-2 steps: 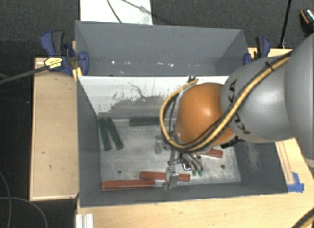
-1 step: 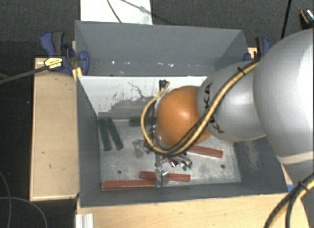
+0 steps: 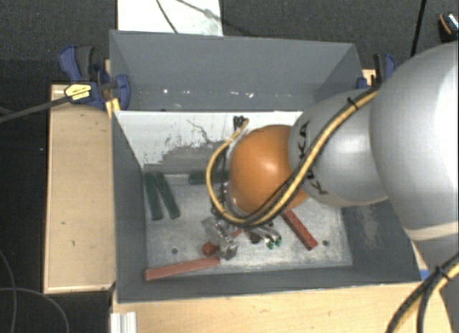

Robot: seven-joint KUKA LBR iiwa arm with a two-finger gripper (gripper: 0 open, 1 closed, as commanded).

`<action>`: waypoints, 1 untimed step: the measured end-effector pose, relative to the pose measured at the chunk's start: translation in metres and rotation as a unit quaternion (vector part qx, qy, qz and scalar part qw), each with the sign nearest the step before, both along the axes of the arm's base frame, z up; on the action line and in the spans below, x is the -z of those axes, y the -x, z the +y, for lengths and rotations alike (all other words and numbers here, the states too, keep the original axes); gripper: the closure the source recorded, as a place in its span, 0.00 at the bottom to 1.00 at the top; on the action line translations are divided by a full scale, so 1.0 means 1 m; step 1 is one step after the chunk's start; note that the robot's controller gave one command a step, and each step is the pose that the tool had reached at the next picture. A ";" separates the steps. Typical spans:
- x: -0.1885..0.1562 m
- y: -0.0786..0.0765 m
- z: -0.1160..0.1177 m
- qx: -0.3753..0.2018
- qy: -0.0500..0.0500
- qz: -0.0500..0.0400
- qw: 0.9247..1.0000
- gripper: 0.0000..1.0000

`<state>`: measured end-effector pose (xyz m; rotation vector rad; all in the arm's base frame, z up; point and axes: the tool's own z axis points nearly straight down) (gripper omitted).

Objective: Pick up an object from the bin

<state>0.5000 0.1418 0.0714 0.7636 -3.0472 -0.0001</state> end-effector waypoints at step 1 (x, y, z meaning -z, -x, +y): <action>-0.154 -0.003 0.011 0.011 -0.002 -0.005 1.000 1.00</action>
Offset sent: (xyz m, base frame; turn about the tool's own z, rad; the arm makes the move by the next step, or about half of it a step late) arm 0.0013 0.0101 0.1488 0.0153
